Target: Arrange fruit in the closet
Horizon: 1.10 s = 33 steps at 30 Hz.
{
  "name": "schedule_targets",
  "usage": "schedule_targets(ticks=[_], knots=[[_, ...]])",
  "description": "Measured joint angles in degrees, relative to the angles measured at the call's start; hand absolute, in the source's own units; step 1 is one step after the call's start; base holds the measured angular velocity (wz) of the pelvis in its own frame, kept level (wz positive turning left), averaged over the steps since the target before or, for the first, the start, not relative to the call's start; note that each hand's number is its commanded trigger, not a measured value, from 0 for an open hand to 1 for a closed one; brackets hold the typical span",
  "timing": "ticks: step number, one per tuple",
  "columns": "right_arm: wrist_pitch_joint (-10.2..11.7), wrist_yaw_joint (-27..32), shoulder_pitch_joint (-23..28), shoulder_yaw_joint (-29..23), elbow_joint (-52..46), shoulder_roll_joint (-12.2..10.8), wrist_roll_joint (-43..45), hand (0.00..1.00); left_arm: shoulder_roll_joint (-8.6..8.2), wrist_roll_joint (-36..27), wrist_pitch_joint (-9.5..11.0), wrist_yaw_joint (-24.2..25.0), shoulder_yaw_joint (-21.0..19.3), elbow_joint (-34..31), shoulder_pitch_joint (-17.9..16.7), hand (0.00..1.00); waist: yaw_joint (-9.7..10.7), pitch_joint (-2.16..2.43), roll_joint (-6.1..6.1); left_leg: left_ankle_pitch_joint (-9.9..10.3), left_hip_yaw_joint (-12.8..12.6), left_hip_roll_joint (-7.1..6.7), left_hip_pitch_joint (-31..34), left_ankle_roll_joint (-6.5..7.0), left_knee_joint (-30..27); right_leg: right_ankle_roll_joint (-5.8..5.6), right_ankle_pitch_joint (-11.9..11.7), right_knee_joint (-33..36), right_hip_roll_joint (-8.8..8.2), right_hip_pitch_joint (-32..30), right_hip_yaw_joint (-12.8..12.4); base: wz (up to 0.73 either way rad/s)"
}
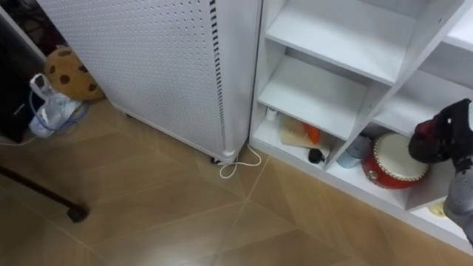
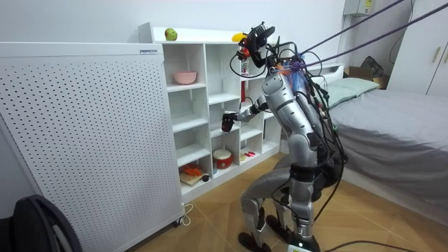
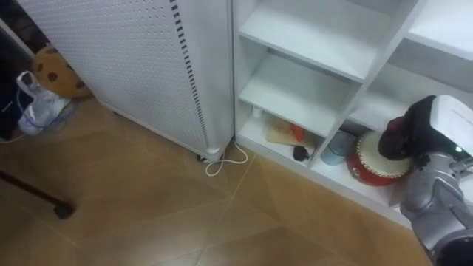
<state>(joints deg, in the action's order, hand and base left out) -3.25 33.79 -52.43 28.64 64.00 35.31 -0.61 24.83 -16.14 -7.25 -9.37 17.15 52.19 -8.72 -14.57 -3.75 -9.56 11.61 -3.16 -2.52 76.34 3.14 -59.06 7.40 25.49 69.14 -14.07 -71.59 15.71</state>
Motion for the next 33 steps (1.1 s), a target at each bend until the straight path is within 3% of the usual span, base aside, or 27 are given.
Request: schedule_targets(ticks=[5,9,10,11,21,33], knots=[[0.08,2.11,0.0,-0.02,0.64,0.4,-3.69,1.0,0.8,-0.04,0.0,-0.55,-0.02,-3.39,-3.48,0.0,-0.05,-0.04,0.08,0.11,0.04,-0.03,0.91,-0.07,-0.82,0.17,0.32,0.99,-0.35,-0.83,0.1,0.02],[0.22,6.2,-0.16,-0.03,0.63,1.25,-4.54,1.0,0.96,-0.05,-0.14,-1.75,-0.05,-4.16,-3.85,0.0,-0.18,-0.04,0.09,0.17,0.07,-0.1,0.97,-0.15,-1.45,0.28,0.81,1.71,-0.67,-0.75,0.25,0.04],[0.24,6.8,-0.22,-0.07,0.62,1.38,-4.73,0.54,0.98,-0.05,-0.18,-1.79,-0.11,-4.35,-3.88,0.0,-0.18,-0.03,0.1,0.22,0.13,-0.09,0.97,-0.18,-1.5,0.3,0.81,1.71,-0.65,-0.69,0.3,0.0],[0.25,7.89,-0.31,-0.16,0.51,1.82,-4.91,0.0,1.0,-0.06,-0.18,-1.86,-0.16,-4.8,-3.92,0.0,-0.17,-0.01,0.15,0.25,0.17,-0.1,0.97,-0.2,-1.56,0.3,0.81,1.72,-0.66,-0.64,0.33,0.0],[1.47,22.73,-0.5,-1.36,-0.97,3.2,-5.74,0.0,1.07,-0.06,-0.18,-4.2,-0.1,-6.13,-4.0,0.0,-0.46,0.31,1.17,1.57,0.33,0.06,0.83,0.3,-3.92,-0.34,1.47,3.05,-0.88,0.15,0.57,-0.02],[1.47,26.5,-0.49,-1.4,-1.13,3.17,-6.14,0.0,1.04,-0.1,0.08,-6.81,0.1,-5.99,-4.0,0.0,-0.51,0.33,1.75,1.79,0.27,-0.15,0.7,0.45,-4.32,-0.6,1.85,3.61,-1.31,0.42,0.64,0.01]])
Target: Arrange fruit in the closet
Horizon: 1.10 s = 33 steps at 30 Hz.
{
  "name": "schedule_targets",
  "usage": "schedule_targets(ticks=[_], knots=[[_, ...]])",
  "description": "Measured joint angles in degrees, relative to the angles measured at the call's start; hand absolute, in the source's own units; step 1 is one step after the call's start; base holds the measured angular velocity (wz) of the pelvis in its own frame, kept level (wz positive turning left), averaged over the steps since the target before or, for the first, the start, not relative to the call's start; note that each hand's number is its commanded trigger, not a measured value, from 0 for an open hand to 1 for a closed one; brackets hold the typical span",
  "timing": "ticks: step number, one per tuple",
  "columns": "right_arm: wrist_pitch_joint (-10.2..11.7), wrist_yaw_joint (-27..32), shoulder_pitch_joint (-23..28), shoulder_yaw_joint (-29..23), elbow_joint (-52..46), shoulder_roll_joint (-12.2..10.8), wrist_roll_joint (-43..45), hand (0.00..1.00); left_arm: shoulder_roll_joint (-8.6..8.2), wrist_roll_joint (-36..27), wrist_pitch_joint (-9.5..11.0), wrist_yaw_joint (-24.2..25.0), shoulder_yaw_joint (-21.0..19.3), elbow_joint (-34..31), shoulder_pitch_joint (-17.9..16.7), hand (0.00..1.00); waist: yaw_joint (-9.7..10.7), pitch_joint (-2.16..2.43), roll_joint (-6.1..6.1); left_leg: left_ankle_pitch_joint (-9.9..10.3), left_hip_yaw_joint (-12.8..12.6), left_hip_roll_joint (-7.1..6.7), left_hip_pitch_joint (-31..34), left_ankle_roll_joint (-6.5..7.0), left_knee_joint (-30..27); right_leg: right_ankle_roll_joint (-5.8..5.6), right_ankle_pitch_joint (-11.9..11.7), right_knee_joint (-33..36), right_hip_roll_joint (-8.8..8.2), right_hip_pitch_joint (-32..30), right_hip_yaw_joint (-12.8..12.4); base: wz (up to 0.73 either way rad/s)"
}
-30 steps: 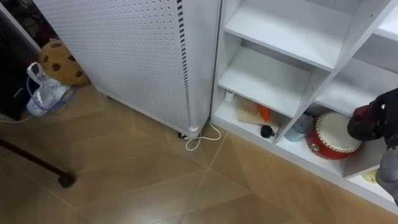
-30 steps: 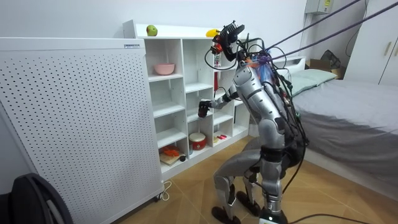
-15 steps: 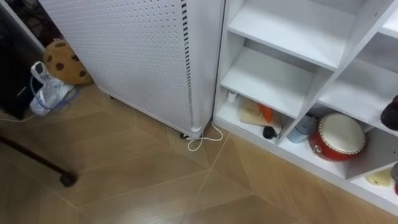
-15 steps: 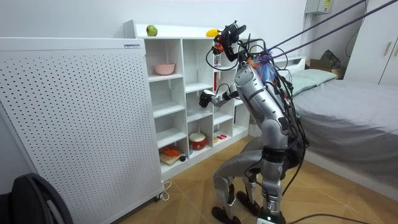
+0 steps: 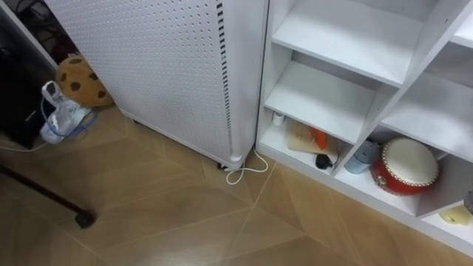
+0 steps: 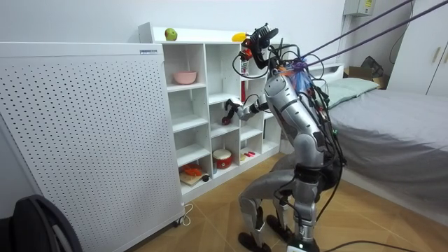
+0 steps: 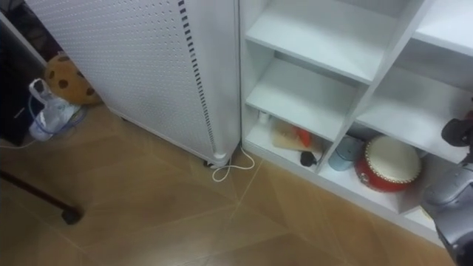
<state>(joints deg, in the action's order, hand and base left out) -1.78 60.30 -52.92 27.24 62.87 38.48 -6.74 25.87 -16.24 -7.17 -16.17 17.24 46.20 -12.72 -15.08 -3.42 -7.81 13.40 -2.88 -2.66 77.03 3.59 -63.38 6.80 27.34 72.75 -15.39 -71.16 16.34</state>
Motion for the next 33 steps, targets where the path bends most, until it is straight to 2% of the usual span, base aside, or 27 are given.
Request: schedule_targets(ticks=[13,17,19,23,25,28,32,33], knots=[[-0.17,0.05,0.0,0.03,-0.38,-0.51,-1.54,0.0,-0.02,-0.05,0.0,-1.1,1.0,-0.03,0.04,0.0,0.45,-0.03,0.21,0.02,0.09,0.04,-0.36,0.0,-0.01,0.19,0.11,-0.26,-0.55,0.9,0.88,0.0],[0.06,0.05,0.56,0.02,-0.35,-0.55,-2.28,0.0,-0.89,0.1,0.15,-1.08,3.15,0.34,0.09,0.0,0.22,-0.21,1.67,0.12,0.08,0.1,-2.35,0.18,1.11,0.02,-0.01,-1.78,-0.44,3.0,1.12,0.0],[0.62,0.02,1.86,0.03,-0.38,-0.62,-2.28,0.0,-0.96,0.11,0.34,-0.74,3.24,1.34,0.13,0.0,-0.37,-0.2,1.87,0.13,0.06,0.18,-3.81,0.2,2.17,-0.26,-0.25,-3.02,-0.35,4.48,1.3,-0.08],[1.1,-1.91,6.18,0.03,-1.27,-0.62,-0.95,0.0,-1.03,0.74,0.98,0.49,3.16,4.92,0.24,0.0,-0.93,-0.21,2.13,0.14,-0.1,0.01,-8.65,0.15,5.05,-0.8,-0.46,-6.09,-0.15,9.17,1.5,-0.03],[1.17,-3.47,8.63,-0.12,-1.31,-0.59,2.84,0.0,-1.15,0.78,1.39,1.74,3.17,7.34,1.1,0.0,-0.84,-0.22,2.37,0.19,-0.12,0.05,-10.92,0.12,6.57,-1.24,-0.7,-7.83,0.27,11.37,1.54,-0.04],[2.9,-5.18,14.71,0.17,-5.04,-0.08,10.36,0.0,-1.12,0.4,2.26,2.3,3.17,10.76,3.09,0.0,-0.92,-0.21,2.38,0.25,-0.2,0.33,-14.27,-0.02,8.96,-1.73,-1.18,-10.73,1.39,14.36,1.17,-0.13],[6.59,-8.8,23.56,0.21,-9.53,0.05,20.44,0.0,-1.17,0.73,5.72,3.69,3.03,14.58,4.83,0.0,-1.11,-0.19,2.43,0.68,-1.05,1.58,-20.93,-0.21,12.85,-2.3,-2.24,-15.74,3.17,20.41,0.91,-0.21],[6.89,-9.96,26.22,0.2,-10.48,0.03,23.05,0.0,-1.17,0.73,6.1,4.19,2.69,15.52,5.07,0.0,-1.16,-0.16,2.43,0.72,-1.03,2.11,-22.7,-0.42,14.26,-2.0,-2.74,-17.81,3.95,22.54,1.19,-0.2]])
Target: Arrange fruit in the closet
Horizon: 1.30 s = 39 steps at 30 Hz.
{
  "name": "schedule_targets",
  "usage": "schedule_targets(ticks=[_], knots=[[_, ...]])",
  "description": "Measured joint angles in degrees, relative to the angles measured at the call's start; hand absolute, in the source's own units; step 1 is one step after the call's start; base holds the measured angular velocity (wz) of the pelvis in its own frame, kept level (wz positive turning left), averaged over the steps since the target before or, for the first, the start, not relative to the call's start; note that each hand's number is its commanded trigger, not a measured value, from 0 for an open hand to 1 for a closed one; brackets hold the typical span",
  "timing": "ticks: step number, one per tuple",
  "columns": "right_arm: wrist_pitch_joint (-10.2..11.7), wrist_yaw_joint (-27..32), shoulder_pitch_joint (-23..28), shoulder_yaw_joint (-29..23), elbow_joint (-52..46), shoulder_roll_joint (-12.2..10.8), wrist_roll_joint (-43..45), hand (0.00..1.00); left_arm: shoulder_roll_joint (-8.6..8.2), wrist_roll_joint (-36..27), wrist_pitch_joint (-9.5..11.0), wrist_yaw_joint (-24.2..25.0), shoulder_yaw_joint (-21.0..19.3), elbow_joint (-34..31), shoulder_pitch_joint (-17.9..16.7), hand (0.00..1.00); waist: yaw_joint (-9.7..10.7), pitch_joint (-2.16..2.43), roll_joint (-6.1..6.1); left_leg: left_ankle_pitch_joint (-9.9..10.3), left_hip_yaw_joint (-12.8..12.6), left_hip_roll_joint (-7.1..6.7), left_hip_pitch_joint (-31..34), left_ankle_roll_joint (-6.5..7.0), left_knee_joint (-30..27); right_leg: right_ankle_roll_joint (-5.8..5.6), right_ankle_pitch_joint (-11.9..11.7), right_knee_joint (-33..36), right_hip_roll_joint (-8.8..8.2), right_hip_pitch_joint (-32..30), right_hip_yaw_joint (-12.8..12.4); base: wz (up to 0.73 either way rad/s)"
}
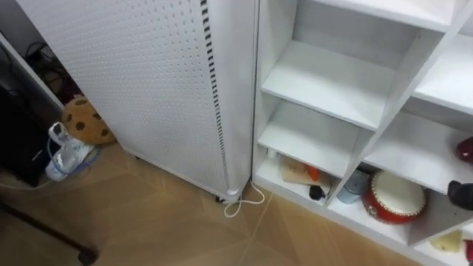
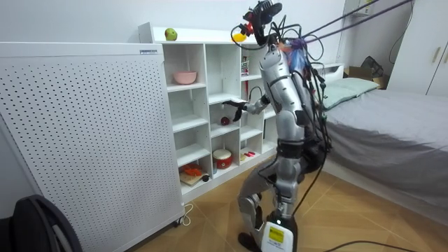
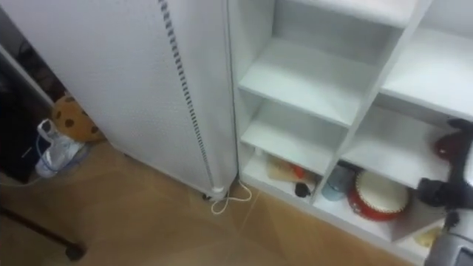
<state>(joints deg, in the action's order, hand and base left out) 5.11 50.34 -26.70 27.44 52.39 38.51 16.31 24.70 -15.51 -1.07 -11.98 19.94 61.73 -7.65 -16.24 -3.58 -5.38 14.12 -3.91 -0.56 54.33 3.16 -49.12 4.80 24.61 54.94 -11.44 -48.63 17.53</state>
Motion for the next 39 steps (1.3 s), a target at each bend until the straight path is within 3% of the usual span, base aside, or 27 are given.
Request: schedule_targets(ticks=[4,7,9,10,13,15,18,22,26,27,31,34,39], knots=[[0.77,-2.91,7.27,-0.46,-0.93,-0.46,4.18,0.0,-0.03,0.02,0.56,0.39,-0.04,1.45,0.67,0.0,0.36,0.15,0.17,-0.18,-0.08,0.79,-4.72,-0.23,3.65,0.01,-1.73,-5.05,1.73,5.11,0.2,-0.1],[1.12,-5.47,14.88,-2.58,-1.3,-3.1,8.43,0.0,-1.07,0.12,1.18,1.39,-0.8,2.29,0.66,0.0,0.51,0.61,0.48,-0.35,-0.38,0.79,-9.44,0.05,6.69,-0.54,-2.12,-8.59,2.28,9.88,0.22,-0.04],[1.18,-7.26,20.16,-4.14,-0.18,-7.05,11.64,0.0,-2.68,2.18,1.63,1.84,-1.67,3.29,0.57,0.0,0.78,1.29,1.19,-0.42,-0.56,0.88,-13.6,-0.04,9.66,-1.06,-2.91,-12.41,3.08,14.16,0.27,-0.07],[1.17,-7.94,21.42,-4.23,0.17,-7.93,12.07,0.0,-3.07,2.87,1.82,1.95,-1.99,3.62,0.56,0.0,0.78,1.44,1.45,-0.44,-0.57,0.95,-14.74,-0.04,10.38,-1.21,-3.16,-13.41,3.37,15.37,0.25,-0.05],[1.15,-11.62,27.38,-4.35,1.34,-12.17,13.19,0.0,-4.84,4.16,2.03,2.22,-1.99,4.58,-0.07,0.0,2.28,2.56,3.14,-0.91,-0.7,0.62,-21.25,0.01,15.31,-2.11,-4.43,-19.26,3.98,22.22,0.75,0.01],[1.21,-13.99,31.87,-5.17,1.45,-15.28,14.69,0.0,-6.44,7.72,2.24,2.15,-4.2,4.5,-1.98,0.0,3.96,3.39,4.08,-1.62,-0.81,-0.12,-27.25,0.01,20.06,-3.01,-5.32,-23.95,4.26,28.02,0.65,0.0],[1.14,-16.26,36.72,-7.18,1.28,-18.31,13.82,0.0,-8.41,10.17,2.48,1.04,-7.2,3.99,-4.93,0.0,6.28,3.71,4.12,-2.01,-1.73,-0.43,-34.72,-0.08,25.62,-3.79,-6.65,-30.39,5.05,35.61,0.74,-0.08],[1.04,-18.17,40.14,-9.09,2.53,-20.39,10.54,0.0,-9.31,11.82,2.52,-0.25,-9.19,1.65,-6.73,0.0,8.63,3.73,3.66,-2.22,-2.11,-1.02,-41.74,-0.13,30.18,-4.7,-7.61,-34.72,5.4,42.13,0.69,-0.02],[0.1,-19.77,41.11,-15.27,6.14,-25.33,6.4,0.0,-11.4,15.41,2.36,-2.76,-13.2,0.08,-7.38,0.0,10.7,3.67,2.79,-2.1,-2.4,-1.41,-48.0,-0.44,33.45,-5.34,-8.06,-39.28,6.02,48.25,0.4,-0.03],[-0.24,-20.48,41.05,-16.07,7.51,-26.11,4.56,0.0,-12.1,16.41,2.16,-3.11,-13.47,-0.08,-7.31,0.0,11.41,3.93,3.28,-2.03,-2.42,-1.41,-49.21,-0.52,33.97,-5.52,-8.48,-40.64,6.56,49.81,0.02,-0.07],[-1.82,-22.43,41.33,-18.39,11.18,-28.0,-1.32,0.0,-14.4,17.69,0.9,-3.52,-15.4,0.01,-7.27,0.0,12.59,3.92,3.43,-1.97,-3.1,-1.41,-53.03,-0.59,36.08,-5.72,-9.17,-42.4,7.01,53.18,-0.39,-0.14],[-3.31,-24.52,41.36,-20.8,12.87,-29.01,-4.4,0.0,-14.88,19.14,-0.15,-3.65,-15.92,0.23,-7.29,0.0,13.09,3.74,3.8,-1.88,-4.42,-1.18,-55.3,-0.7,37.15,-5.73,-9.19,-42.39,7.2,54.68,-1.77,-0.26],[-6.35,-29.13,41.7,-24.88,14.49,-30.04,-8.59,0.0,-15.63,22.29,-2.54,-3.23,-20.18,1.73,-7.22,0.0,14.88,3.47,5.16,-1.6,-5.19,-1.04,-58.15,-0.78,37.62,-5.63,-9.26,-42.27,7.41,56.77,-3.44,-0.14]])
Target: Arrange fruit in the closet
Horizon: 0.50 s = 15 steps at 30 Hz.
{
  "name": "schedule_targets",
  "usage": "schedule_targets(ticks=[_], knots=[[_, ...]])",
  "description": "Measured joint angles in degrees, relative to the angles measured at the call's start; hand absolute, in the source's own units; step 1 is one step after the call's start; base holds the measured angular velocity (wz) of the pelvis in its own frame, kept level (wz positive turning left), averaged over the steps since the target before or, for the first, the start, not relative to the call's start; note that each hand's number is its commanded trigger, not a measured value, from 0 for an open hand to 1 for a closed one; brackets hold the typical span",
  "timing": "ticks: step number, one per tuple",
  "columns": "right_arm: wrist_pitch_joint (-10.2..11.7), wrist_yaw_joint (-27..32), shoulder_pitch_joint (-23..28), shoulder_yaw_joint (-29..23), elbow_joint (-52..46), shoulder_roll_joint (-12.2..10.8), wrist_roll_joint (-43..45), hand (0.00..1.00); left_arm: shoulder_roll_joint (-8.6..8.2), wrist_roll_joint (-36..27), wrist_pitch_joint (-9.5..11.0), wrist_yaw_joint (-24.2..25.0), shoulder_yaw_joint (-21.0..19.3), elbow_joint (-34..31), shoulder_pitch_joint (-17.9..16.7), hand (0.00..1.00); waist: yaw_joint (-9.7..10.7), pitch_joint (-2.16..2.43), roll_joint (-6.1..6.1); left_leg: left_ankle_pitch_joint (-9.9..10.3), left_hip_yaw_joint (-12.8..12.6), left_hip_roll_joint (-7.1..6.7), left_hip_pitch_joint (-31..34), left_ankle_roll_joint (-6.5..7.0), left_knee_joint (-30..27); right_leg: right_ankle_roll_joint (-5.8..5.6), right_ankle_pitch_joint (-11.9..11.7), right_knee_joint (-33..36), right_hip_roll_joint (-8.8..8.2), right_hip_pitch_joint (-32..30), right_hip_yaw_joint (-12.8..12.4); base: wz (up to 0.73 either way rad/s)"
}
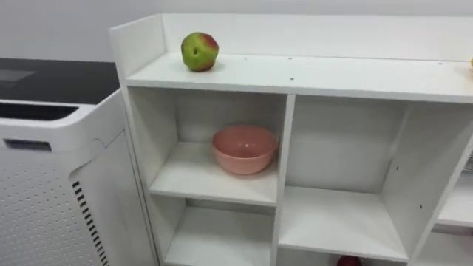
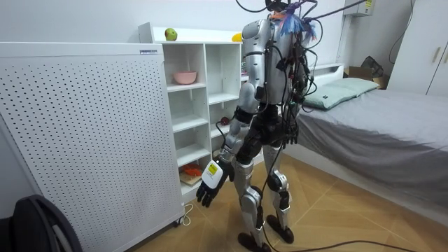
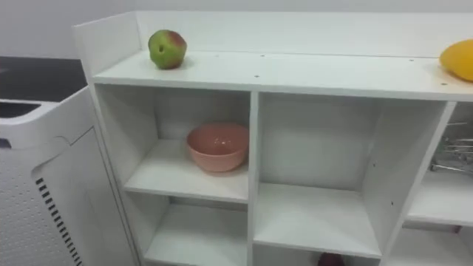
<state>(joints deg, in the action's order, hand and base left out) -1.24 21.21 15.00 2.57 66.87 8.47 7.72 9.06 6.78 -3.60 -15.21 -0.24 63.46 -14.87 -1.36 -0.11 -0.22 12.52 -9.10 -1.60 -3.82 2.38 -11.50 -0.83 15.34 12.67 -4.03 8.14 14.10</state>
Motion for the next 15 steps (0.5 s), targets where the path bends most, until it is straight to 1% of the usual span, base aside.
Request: schedule_targets(ticks=[3,6,8,13,15], knots=[[-1.08,-2.16,0.28,-0.78,0.6,-0.69,-1.81,0.0,-0.5,0.82,-1.42,0.88,-2.03,0.5,-0.19,0.0,1.13,0.0,0.04,-0.01,-0.03,-0.01,-0.82,0.0,-0.04,0.0,0.02,-0.17,-0.05,0.71,-0.02,-0.01],[-3.03,-5.42,0.15,-2.22,2.29,-1.23,-3.19,0.0,-1.94,2.62,-2.71,2.36,-4.23,0.49,-0.45,0.0,1.28,0.05,-0.26,-0.04,-0.33,-0.04,-1.37,0.06,-0.23,-0.01,0.07,-0.22,-0.32,0.96,-0.91,-0.05],[-3.92,-6.96,0.12,-2.87,2.5,-1.44,-3.25,0.0,-2.32,2.96,-3.25,2.71,-4.28,0.41,-0.47,0.0,1.27,0.08,-0.53,-0.07,-0.42,-0.07,-1.7,0.1,-0.23,0.0,0.06,-0.2,0.03,1.09,-1.43,-0.06],[-5.93,-8.99,-0.76,-3.96,3.23,-1.53,-3.08,0.0,-2.85,3.02,-4.82,3.74,-4.34,0.42,-0.99,0.0,1.25,0.18,-1.03,-0.14,-0.5,-0.09,-1.79,0.22,-0.27,-0.01,0.04,-0.28,-0.03,1.1,-1.61,-0.01],[-6.47,-9.63,-1.36,-3.96,3.75,-1.53,-3.09,0.0,-2.93,3.05,-5.24,4.84,-4.35,0.37,-1.28,0.0,1.23,0.25,-1.14,-0.14,-0.49,-0.08,-1.89,0.22,-0.34,0.1,-0.05,-0.21,0.07,1.1,-2.63,0.0]])
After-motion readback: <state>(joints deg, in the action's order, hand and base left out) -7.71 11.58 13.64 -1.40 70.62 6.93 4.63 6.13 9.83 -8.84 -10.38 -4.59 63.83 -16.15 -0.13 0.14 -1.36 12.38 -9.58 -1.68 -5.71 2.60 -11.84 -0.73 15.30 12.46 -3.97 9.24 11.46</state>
